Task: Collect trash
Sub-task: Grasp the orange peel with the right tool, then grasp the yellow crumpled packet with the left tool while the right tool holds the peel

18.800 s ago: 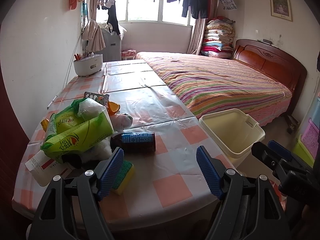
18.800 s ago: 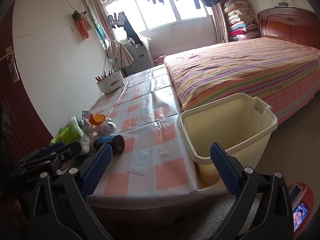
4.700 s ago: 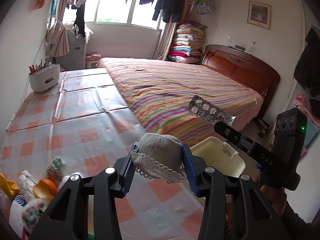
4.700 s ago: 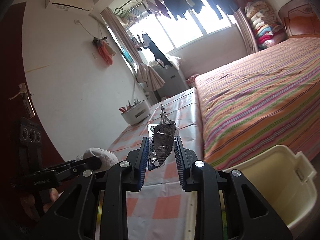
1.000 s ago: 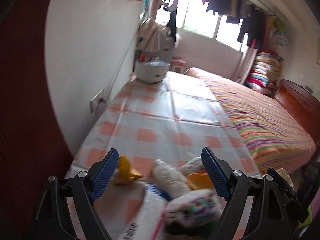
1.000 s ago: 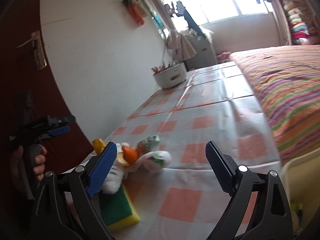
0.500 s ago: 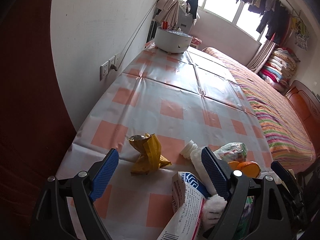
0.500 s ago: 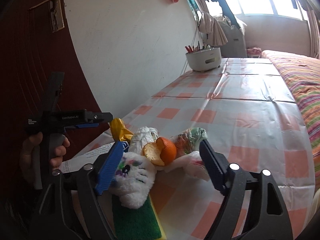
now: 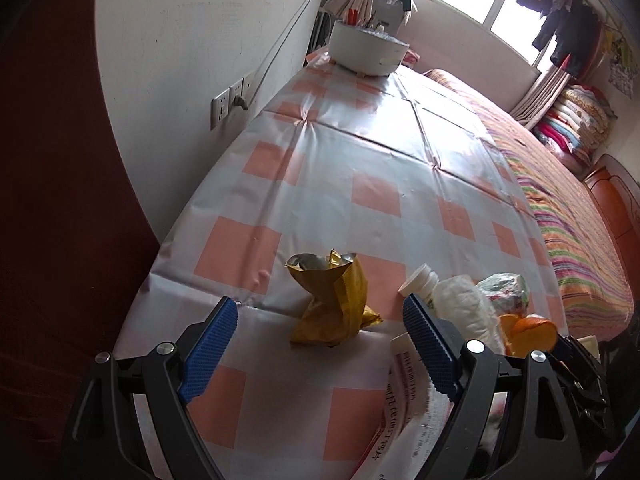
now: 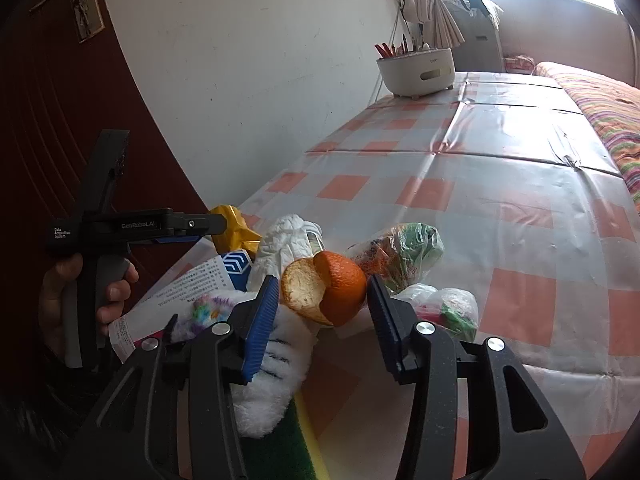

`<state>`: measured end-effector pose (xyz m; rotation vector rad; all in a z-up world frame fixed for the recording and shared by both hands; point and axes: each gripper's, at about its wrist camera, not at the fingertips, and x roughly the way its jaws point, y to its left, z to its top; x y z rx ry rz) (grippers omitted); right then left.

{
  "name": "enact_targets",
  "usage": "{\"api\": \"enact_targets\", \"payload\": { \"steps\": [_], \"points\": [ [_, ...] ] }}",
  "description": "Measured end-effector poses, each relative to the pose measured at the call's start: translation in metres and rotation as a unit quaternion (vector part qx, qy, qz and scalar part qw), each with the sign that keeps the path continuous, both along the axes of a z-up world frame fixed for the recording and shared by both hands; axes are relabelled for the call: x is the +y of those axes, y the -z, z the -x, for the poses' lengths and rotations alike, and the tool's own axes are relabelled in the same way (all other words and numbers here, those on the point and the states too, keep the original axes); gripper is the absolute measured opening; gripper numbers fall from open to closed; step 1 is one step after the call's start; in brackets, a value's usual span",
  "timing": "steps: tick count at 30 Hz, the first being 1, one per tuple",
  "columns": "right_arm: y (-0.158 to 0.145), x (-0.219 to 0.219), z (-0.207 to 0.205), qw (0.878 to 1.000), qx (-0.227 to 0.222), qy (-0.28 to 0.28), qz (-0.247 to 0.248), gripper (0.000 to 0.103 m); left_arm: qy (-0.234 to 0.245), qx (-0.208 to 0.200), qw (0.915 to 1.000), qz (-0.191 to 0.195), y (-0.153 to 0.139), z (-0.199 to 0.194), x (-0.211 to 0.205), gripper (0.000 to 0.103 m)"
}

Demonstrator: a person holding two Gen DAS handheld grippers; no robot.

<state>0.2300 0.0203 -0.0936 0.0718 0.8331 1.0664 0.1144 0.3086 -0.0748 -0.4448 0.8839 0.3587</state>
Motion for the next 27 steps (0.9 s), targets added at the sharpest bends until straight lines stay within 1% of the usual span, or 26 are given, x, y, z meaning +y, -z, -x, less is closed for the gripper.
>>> {"api": "enact_targets", "payload": {
  "steps": [1,2,5,7,10,16,17,21,24,27],
  "points": [
    [0.001,0.0,0.0,1.0,0.003,0.001,-0.001,0.04,0.002,0.007,1.0,-0.001,0.002,-0.002,0.001,0.082],
    [0.002,0.0,-0.001,1.0,0.008,0.002,-0.003,0.031,0.004,0.013,0.9999,0.0,0.004,-0.003,0.001,0.082],
    [0.002,-0.006,-0.005,1.0,0.017,0.013,-0.012,0.023,0.004,0.017,0.9998,-0.001,0.005,-0.003,0.005,0.082],
    [0.0,-0.012,-0.008,0.999,0.022,0.021,-0.021,0.021,0.0,0.023,0.9997,-0.008,0.005,-0.003,0.008,0.082],
    [-0.005,-0.024,-0.01,0.998,0.026,0.037,-0.044,0.02,-0.006,0.03,0.9995,-0.009,0.007,-0.003,0.017,0.082],
    [-0.023,-0.053,-0.006,0.993,0.02,0.064,-0.097,0.02,0.001,0.035,0.999,0.028,0.019,-0.014,0.024,0.082],
    [-0.024,-0.055,-0.005,0.992,0.021,0.065,-0.103,0.02,0.001,0.04,0.9988,0.029,0.021,-0.017,0.024,0.082],
    [-0.024,-0.063,-0.003,0.99,0.03,0.071,-0.116,0.02,-0.001,0.063,0.998,0.005,0.028,-0.027,0.017,0.082],
    [-0.025,-0.066,-0.002,0.989,0.032,0.075,-0.121,0.02,-0.003,0.056,0.9983,-0.016,0.028,-0.032,0.014,0.082],
    [-0.026,-0.071,0.001,0.988,0.032,0.078,-0.128,0.02,-0.001,0.035,0.9984,-0.045,0.024,-0.033,0.009,0.082]
  ]
}}
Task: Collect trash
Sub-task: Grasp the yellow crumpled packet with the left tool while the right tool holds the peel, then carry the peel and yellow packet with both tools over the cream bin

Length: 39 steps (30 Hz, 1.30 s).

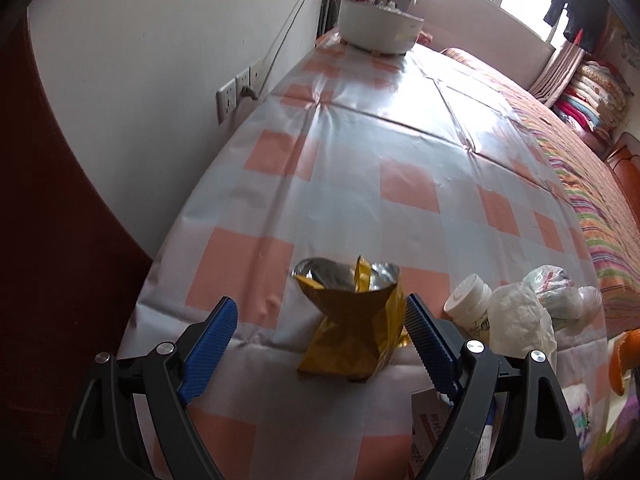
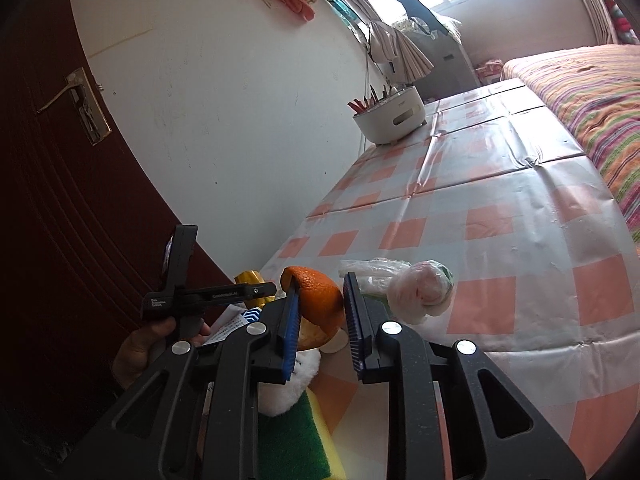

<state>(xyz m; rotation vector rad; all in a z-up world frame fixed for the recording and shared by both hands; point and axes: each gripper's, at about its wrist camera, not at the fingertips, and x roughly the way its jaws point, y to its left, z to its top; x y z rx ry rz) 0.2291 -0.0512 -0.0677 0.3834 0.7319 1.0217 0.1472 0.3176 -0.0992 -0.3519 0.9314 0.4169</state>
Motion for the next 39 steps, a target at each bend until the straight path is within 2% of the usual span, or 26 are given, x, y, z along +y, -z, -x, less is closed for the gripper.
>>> {"api": "enact_targets", "payload": {
  "steps": [1,2,3,4,5,9,15,23,30,39],
  "points": [
    [0.0,0.001,-0.001,1.0,0.001,0.001,-0.003,0.02,0.003,-0.004,0.9999,-0.009,-0.002,-0.001,-0.001,0.078],
    [-0.001,-0.001,0.0,1.0,0.002,0.002,-0.005,0.02,0.007,-0.007,0.9998,-0.018,-0.003,-0.001,-0.004,0.063],
    [-0.001,-0.002,0.0,1.0,0.003,0.003,-0.008,0.02,0.011,-0.005,0.9997,-0.02,-0.002,-0.003,-0.005,0.053],
    [-0.001,-0.004,0.0,1.0,0.004,0.006,-0.009,0.02,0.015,-0.001,0.9998,-0.013,0.0,-0.004,-0.005,0.034],
    [-0.001,-0.005,0.0,1.0,0.004,0.008,-0.011,0.02,0.018,0.0,0.9998,-0.002,0.002,-0.005,-0.005,0.024],
    [-0.002,-0.011,-0.001,1.0,0.003,0.015,-0.014,0.02,0.02,-0.003,0.9997,-0.013,0.001,-0.009,-0.009,0.019],
    [-0.006,-0.024,0.0,0.999,-0.004,0.032,-0.02,0.02,0.003,-0.055,0.9977,-0.04,-0.024,0.004,-0.018,0.018],
    [-0.007,-0.036,0.0,0.999,-0.008,0.047,-0.022,0.02,-0.013,-0.124,0.9913,-0.041,-0.062,0.026,-0.028,0.018],
    [-0.008,-0.041,0.002,0.998,-0.013,0.051,-0.018,0.02,-0.003,-0.166,0.9853,-0.039,-0.085,0.038,-0.045,0.018],
    [-0.009,-0.051,0.001,0.998,-0.015,0.056,-0.018,0.02,0.03,-0.197,0.9792,-0.035,-0.102,0.038,-0.075,0.018]
  ]
}}
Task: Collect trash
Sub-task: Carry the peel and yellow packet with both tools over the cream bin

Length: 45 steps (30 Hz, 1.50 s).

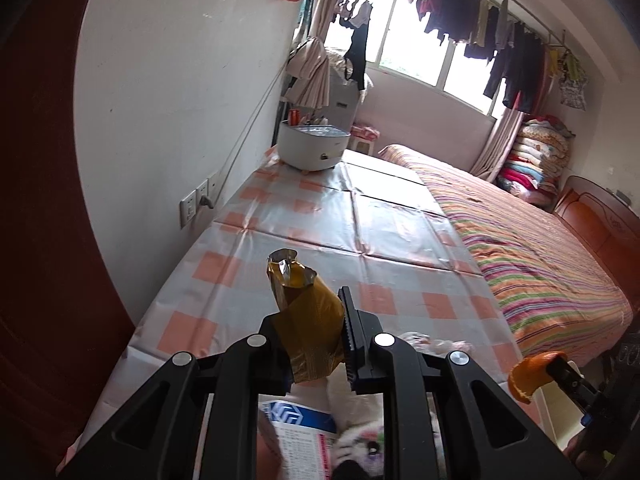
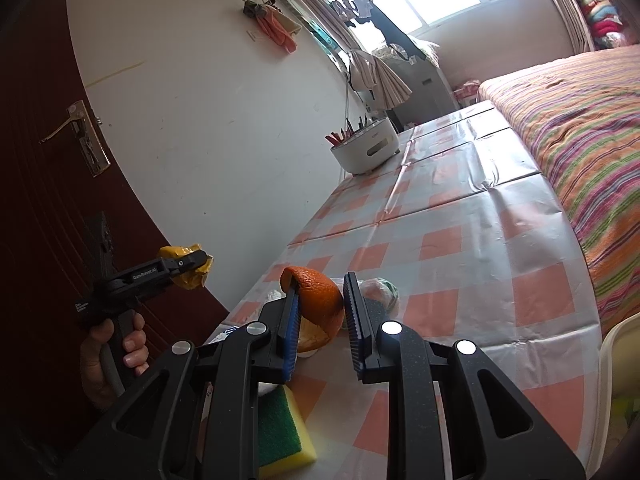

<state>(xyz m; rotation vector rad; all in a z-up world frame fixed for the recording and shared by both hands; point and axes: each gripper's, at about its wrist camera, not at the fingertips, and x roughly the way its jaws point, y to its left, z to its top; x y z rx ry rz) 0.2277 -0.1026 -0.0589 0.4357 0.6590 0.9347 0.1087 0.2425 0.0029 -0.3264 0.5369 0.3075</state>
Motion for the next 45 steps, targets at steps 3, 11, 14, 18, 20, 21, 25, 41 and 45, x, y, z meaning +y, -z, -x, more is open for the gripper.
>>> {"api": "enact_targets", "payload": {
  "steps": [3,11,14,18,20,21,25,41,45],
  "points": [
    [-0.001,-0.007,-0.001,1.0,-0.001,0.005,-0.002,0.02,0.015,-0.006,0.9999,0.0,-0.004,-0.003,-0.013,0.018],
    [-0.003,-0.036,-0.002,0.999,-0.004,0.032,-0.006,0.02,0.059,-0.022,0.998,0.003,-0.011,-0.013,-0.05,0.018],
    [-0.004,-0.05,-0.002,0.999,-0.006,0.045,-0.006,0.02,0.08,-0.024,0.9965,-0.001,-0.014,-0.017,-0.068,0.018],
    [-0.004,-0.071,-0.002,0.998,-0.007,0.066,-0.006,0.02,0.113,-0.025,0.9933,-0.002,-0.016,-0.023,-0.094,0.018],
    [-0.004,-0.083,-0.001,0.997,-0.008,0.078,-0.005,0.02,0.129,-0.025,0.9913,-0.002,-0.016,-0.026,-0.108,0.018],
    [-0.004,-0.088,-0.001,0.996,-0.009,0.084,-0.004,0.02,0.139,-0.025,0.9899,-0.003,-0.016,-0.028,-0.116,0.018],
    [-0.002,-0.117,0.002,0.994,-0.009,0.113,-0.004,0.02,0.178,-0.024,0.9837,-0.006,-0.017,-0.033,-0.148,0.018],
    [0.004,-0.211,0.02,0.976,-0.007,0.218,-0.003,0.02,0.301,-0.017,0.9533,-0.009,-0.012,-0.043,-0.257,0.018],
    [0.006,-0.226,0.023,0.97,-0.008,0.243,0.008,0.02,0.326,-0.006,0.9454,-0.012,-0.003,-0.043,-0.274,0.018]
  ]
}}
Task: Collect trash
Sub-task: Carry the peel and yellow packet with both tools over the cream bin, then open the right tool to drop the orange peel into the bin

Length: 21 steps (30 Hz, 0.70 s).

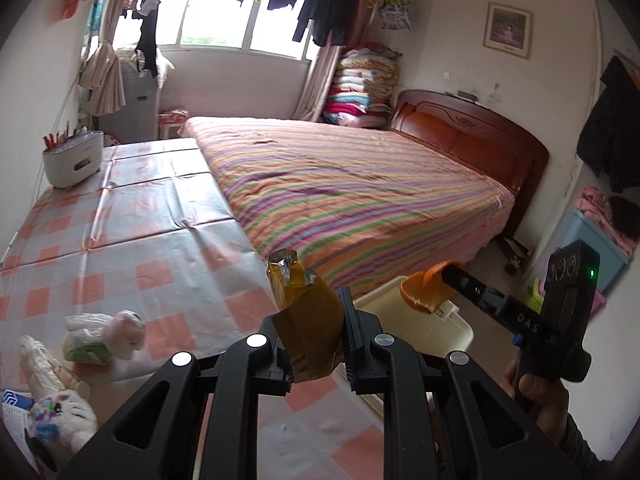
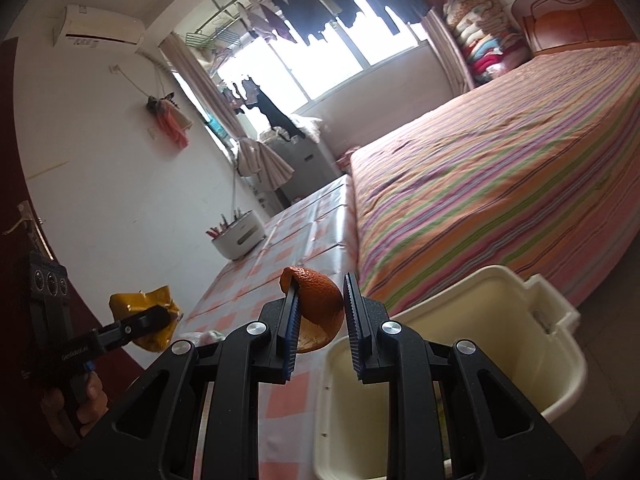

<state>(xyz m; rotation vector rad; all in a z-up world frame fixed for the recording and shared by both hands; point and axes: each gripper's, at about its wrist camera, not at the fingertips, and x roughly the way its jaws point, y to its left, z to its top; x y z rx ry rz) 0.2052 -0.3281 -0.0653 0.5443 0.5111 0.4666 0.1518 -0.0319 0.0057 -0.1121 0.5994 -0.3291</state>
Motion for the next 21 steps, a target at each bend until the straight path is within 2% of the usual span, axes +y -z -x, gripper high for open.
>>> {"api": "enact_targets", "payload": {
  "steps": [7,12,13,15,16,17,21],
  "points": [
    [0.0,-0.006,0.006,0.999,-0.002,0.028,0.033,0.022,0.033,0.018,0.9992,-0.008,0.013,-0.001,-0.021,0.018],
    [0.001,-0.007,0.01,0.999,-0.001,0.031,0.037,0.023,0.048,0.028,0.9984,-0.014,0.019,-0.001,-0.033,0.018],
    [0.0,-0.006,0.009,0.999,-0.001,0.032,0.037,0.025,0.051,0.03,0.9982,-0.014,0.02,-0.001,-0.035,0.018],
    [0.0,-0.007,0.01,0.999,0.0,0.036,0.036,0.04,0.055,0.034,0.9978,-0.012,0.022,-0.002,-0.037,0.018],
    [-0.001,-0.007,0.012,0.999,-0.003,0.04,0.032,0.055,0.059,0.036,0.9975,-0.01,0.022,-0.003,-0.039,0.018],
    [-0.001,-0.009,0.013,0.999,-0.005,0.044,0.03,0.059,0.062,0.039,0.9972,-0.008,0.023,-0.005,-0.041,0.018],
    [-0.004,-0.016,0.019,0.998,-0.015,0.057,0.021,0.06,0.073,0.046,0.9963,-0.003,0.027,-0.008,-0.05,0.018]
  ]
}}
